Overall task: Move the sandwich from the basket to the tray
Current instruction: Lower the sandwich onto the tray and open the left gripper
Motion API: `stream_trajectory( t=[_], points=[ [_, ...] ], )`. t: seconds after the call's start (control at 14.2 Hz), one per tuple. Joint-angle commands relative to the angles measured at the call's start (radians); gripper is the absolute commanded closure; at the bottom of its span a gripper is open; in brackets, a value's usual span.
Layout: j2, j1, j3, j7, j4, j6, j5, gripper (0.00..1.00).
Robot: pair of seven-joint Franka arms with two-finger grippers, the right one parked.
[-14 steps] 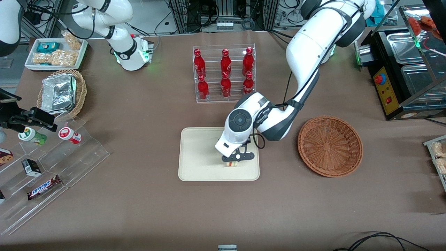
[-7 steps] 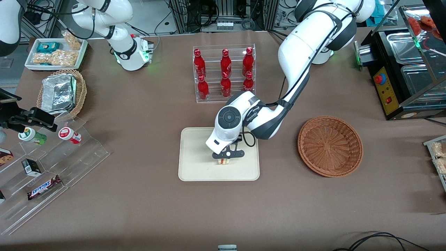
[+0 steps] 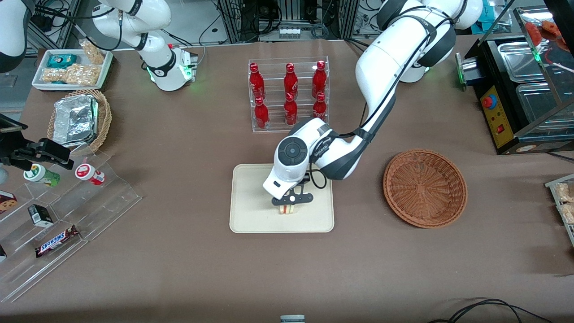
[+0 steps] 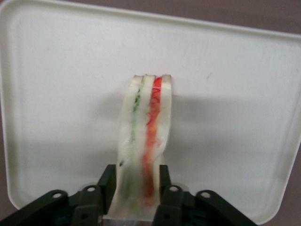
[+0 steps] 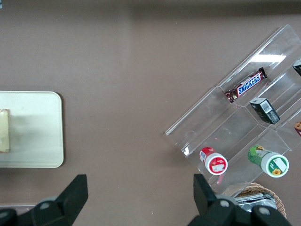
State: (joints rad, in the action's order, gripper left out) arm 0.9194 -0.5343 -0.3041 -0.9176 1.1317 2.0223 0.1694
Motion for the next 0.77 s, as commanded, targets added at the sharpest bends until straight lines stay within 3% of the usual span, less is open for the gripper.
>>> stream_trajectory(
  t=[0.0, 0.35, 0.7],
  points=[
    [-0.013, -0.024, 0.072, -0.032, -0.056, -0.113, 0.018, 0.00],
    [-0.198, 0.060, 0.060, 0.005, -0.105, -0.367, -0.002, 0.00],
    [-0.359, 0.183, 0.065, 0.153, -0.104, -0.597, -0.121, 0.00]
  ],
)
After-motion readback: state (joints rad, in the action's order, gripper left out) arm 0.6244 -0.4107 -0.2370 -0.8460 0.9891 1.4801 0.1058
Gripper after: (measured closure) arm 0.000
